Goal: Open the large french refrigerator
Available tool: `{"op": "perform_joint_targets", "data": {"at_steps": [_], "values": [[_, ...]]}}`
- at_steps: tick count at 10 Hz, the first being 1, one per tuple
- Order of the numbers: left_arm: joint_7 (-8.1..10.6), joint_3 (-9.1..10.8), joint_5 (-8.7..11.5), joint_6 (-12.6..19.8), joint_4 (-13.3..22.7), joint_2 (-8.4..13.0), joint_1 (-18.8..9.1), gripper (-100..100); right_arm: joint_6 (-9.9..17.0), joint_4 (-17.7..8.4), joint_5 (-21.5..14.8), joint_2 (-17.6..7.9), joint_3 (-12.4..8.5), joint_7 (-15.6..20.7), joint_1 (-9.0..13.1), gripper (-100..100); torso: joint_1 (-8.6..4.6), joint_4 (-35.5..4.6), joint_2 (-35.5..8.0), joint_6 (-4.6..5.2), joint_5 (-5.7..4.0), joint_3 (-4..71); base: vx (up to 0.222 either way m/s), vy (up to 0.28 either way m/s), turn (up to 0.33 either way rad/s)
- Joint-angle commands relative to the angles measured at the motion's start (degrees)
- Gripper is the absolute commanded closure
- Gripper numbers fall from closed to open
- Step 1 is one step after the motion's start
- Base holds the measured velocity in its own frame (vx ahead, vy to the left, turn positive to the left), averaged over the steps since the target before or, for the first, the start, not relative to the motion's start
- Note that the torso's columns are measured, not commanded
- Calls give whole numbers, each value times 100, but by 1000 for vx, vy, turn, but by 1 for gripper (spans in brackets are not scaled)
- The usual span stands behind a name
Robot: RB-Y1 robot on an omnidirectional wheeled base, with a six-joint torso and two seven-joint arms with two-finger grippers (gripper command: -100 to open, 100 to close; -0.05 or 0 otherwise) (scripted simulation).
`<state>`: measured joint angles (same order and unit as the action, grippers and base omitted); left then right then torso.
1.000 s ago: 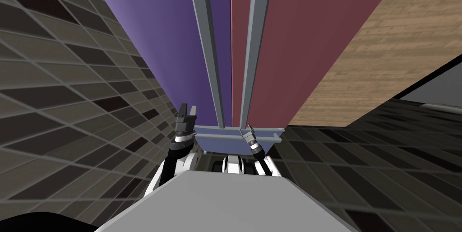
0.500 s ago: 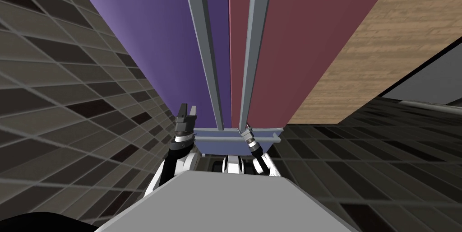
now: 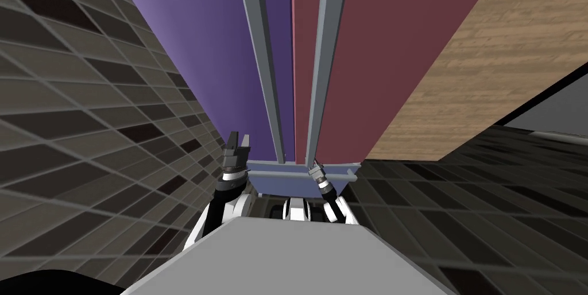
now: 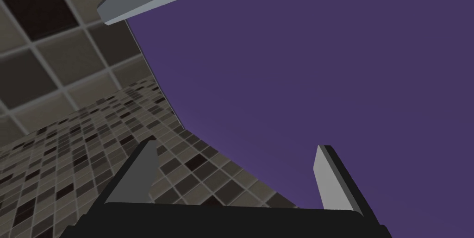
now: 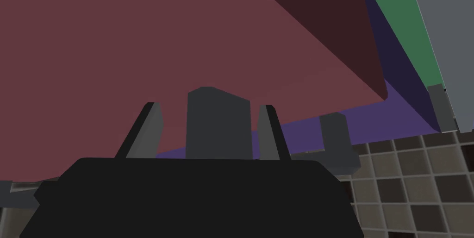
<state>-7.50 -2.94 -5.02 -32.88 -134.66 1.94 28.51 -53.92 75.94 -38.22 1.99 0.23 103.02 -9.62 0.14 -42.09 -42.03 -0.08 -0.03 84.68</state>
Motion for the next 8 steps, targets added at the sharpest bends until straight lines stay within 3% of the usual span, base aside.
{"op": "perform_joint_targets", "data": {"at_steps": [1, 3, 4, 7, 8], "values": [[0, 1, 0, 0, 0, 1, 0, 0, -63, 205, -182, -104, 382, -187, -183, 100, -14, -3, -18, 0, -3, -9, -42, -150, -91], [0, 2, 0, 0, 0, 2, 0, 0, -126, 409, -363, -208, 723, -374, -367, 100, -26, -13, -37, 2, -5, -21, -10, -199, -32], [0, 2, 0, 0, 0, 2, 0, 0, -126, 409, -363, -208, 788, -374, -367, 100, -29, -18, -27, 11, -2, -14, -27, -138, -9], [0, 1, 0, 0, 0, 1, 0, 0, -220, 716, -636, -365, 1340, -655, -642, 100, -4, -30, -35, 2, 5, -14, -20, -141, -59], [0, 1, 0, 0, 0, 1, 0, 0, -220, 716, -636, -365, 1379, -655, -642, 100, -13, -25, -39, 1, 1, -17, -25, -132, -15]]}}
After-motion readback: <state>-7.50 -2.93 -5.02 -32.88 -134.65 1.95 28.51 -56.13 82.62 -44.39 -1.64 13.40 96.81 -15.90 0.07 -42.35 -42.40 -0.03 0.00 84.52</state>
